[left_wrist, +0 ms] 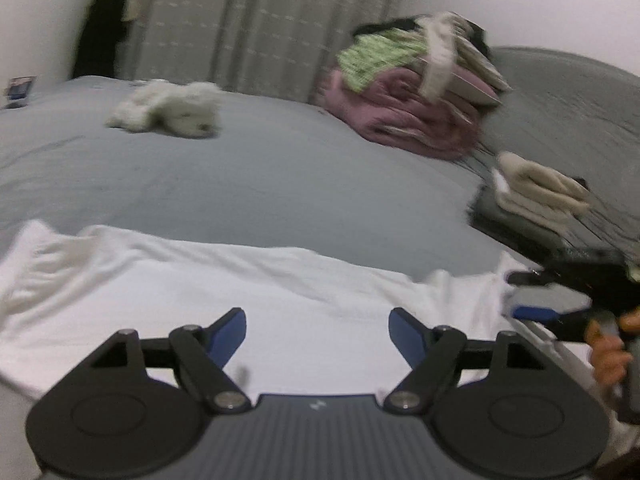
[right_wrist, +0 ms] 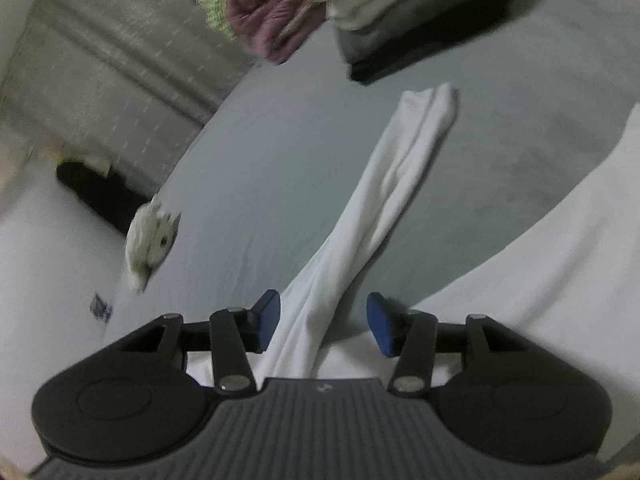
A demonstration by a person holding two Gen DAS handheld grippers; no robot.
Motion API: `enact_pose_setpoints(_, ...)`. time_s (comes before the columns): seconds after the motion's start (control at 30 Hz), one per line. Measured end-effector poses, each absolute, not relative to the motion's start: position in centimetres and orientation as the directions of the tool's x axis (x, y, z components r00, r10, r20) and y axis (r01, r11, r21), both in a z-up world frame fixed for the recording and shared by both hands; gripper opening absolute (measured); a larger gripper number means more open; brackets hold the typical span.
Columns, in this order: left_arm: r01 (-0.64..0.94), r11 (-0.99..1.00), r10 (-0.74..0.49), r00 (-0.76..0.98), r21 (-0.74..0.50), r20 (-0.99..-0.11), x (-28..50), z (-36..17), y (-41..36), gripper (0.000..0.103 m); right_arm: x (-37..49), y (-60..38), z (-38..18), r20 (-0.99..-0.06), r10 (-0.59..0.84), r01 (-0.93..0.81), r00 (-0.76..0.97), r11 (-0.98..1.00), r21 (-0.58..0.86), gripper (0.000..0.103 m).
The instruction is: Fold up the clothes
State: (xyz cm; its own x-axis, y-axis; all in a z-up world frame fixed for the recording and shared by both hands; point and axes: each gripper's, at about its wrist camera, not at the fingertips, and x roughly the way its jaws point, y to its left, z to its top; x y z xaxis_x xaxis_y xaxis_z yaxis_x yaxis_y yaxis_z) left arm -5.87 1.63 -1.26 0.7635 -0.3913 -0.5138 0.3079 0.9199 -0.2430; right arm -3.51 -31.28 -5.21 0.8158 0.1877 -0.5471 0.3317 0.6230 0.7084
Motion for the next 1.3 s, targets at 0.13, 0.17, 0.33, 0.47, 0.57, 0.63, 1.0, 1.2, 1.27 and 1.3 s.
enact_pose_setpoints(0.13,0.381,0.896,-0.442,0.718,-0.228,-0.538,-5.4,-1.8,-1.2,0.075,-3.0,-31.7,-5.3,-0.556,0.170,0.373,0.813,0.581,0.723,0.052)
enact_pose_setpoints(0.17,0.399,0.889,-0.453,0.704,-0.222,-0.547,-5.3,-2.1,-1.9,0.072,-2.8,-31.8,-5.2,-0.558,0.165,0.378,0.813,0.579,0.722,0.052)
enact_pose_setpoints(0.33,0.471,0.854,-0.501,0.637,-0.219,-0.586,-5.2,-3.2,-4.3,0.060,-2.3,-32.4,-4.4,-0.568,0.098,0.408,0.817,0.598,0.690,0.051)
enact_pose_setpoints(0.47,0.501,0.841,-0.513,0.621,-0.203,-0.592,-5.1,-3.5,-5.6,0.053,-2.0,-33.2,-3.7,-0.563,0.024,0.446,0.826,0.583,0.679,0.043)
enact_pose_setpoints(0.57,0.515,0.831,-0.527,0.609,-0.210,-0.592,-5.0,-3.5,-6.1,0.041,-1.5,-33.6,-3.1,-0.546,0.014,0.437,0.838,0.582,0.686,0.035)
enact_pose_setpoints(0.63,0.521,0.825,-0.535,0.599,-0.218,-0.596,-4.8,-3.5,-6.3,0.035,-0.9,-33.4,-2.7,-0.545,0.003,0.434,0.838,0.601,0.671,0.033)
enact_pose_setpoints(1.0,0.552,0.804,-0.552,0.554,-0.221,-0.623,-4.8,-3.8,-6.6,0.029,1.4,-32.6,-4.1,-0.641,-0.156,0.541,0.752,0.702,0.464,0.003)
enact_pose_setpoints(1.2,0.574,0.791,-0.563,0.545,-0.212,-0.621,-5.0,-3.6,-6.6,0.033,-1.1,-33.4,-2.5,-0.541,-0.184,0.496,0.821,0.701,0.513,0.003)
enact_pose_setpoints(1.27,0.577,0.791,-0.560,0.548,-0.204,-0.621,-5.1,-3.7,-6.7,0.033,-2.2,-33.8,-1.6,-0.501,-0.191,0.474,0.844,0.703,0.531,0.003)
enact_pose_setpoints(1.3,0.576,0.794,-0.556,0.555,-0.196,-0.619,-5.2,-3.7,-6.7,0.033,-2.7,-33.9,-1.2,-0.482,-0.188,0.460,0.856,0.701,0.544,0.003)
